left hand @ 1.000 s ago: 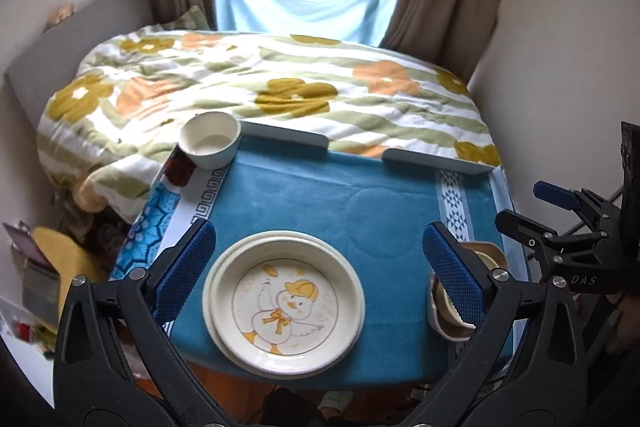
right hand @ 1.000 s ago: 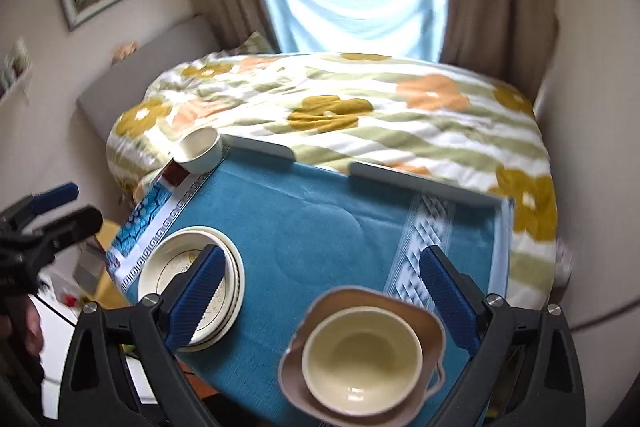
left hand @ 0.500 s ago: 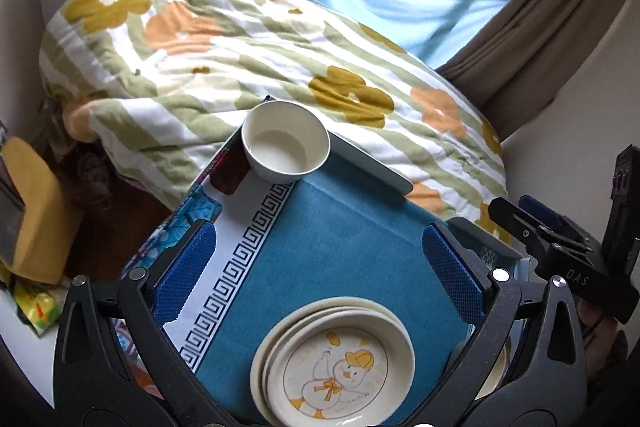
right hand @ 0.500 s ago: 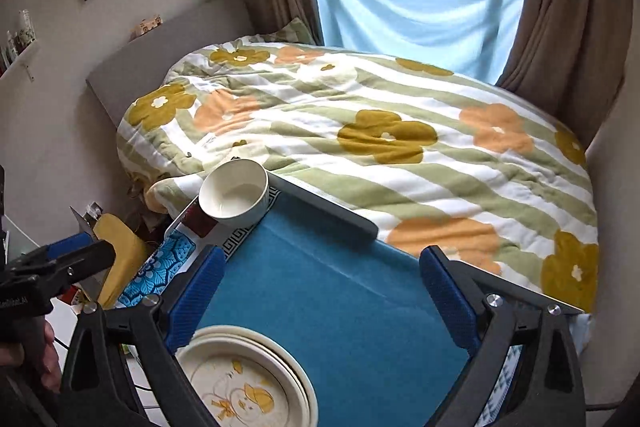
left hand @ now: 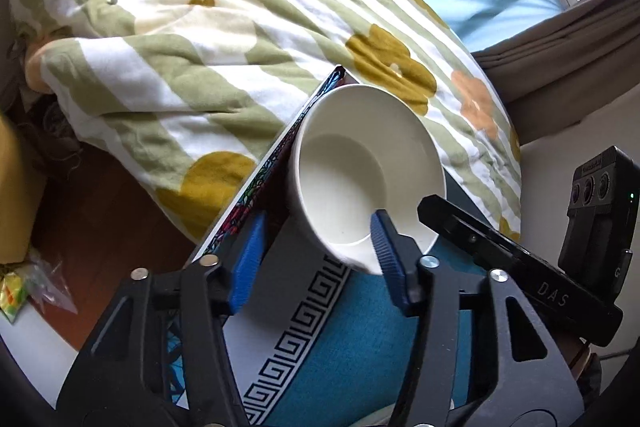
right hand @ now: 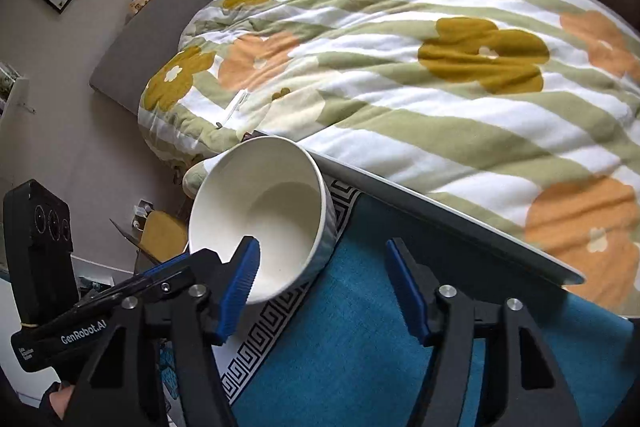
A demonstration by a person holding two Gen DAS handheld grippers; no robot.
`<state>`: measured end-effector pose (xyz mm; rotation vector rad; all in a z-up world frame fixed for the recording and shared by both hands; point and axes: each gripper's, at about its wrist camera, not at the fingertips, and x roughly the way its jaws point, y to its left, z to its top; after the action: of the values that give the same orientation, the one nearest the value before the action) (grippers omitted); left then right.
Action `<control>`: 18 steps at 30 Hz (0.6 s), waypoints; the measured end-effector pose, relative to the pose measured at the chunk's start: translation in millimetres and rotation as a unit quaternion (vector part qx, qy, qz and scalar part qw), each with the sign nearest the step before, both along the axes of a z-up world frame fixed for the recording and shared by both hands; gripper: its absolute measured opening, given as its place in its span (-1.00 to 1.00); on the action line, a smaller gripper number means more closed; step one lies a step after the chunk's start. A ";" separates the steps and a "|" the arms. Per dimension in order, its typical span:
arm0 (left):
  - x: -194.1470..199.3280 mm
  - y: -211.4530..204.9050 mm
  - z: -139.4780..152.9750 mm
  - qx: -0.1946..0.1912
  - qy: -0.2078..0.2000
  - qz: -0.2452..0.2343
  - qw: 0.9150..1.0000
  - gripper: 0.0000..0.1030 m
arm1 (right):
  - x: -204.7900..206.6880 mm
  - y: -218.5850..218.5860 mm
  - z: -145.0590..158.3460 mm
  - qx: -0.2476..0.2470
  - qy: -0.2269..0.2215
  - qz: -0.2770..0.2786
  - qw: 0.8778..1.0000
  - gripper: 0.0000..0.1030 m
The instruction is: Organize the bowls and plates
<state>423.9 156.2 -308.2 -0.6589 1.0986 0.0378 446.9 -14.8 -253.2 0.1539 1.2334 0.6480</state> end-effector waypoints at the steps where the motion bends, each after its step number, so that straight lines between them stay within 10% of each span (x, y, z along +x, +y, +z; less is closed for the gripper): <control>1: 3.4 0.0 -3.8 -0.001 -0.001 -0.004 1.000 -0.12 | 2.6 0.0 -2.5 0.005 0.005 -0.003 1.000 0.06; 8: 15.4 0.8 -8.2 0.030 -0.009 -0.020 0.999 -0.52 | 9.0 7.4 -13.2 0.023 0.020 0.005 1.000 -0.56; 18: 12.2 -11.8 5.2 0.070 -0.017 -0.035 0.997 -0.53 | 4.3 9.5 -7.7 0.015 0.002 0.002 1.000 -0.58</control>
<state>436.1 144.4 -303.1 -0.4942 1.0743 0.0428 451.2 -5.4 -261.0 0.1774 1.2284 0.6694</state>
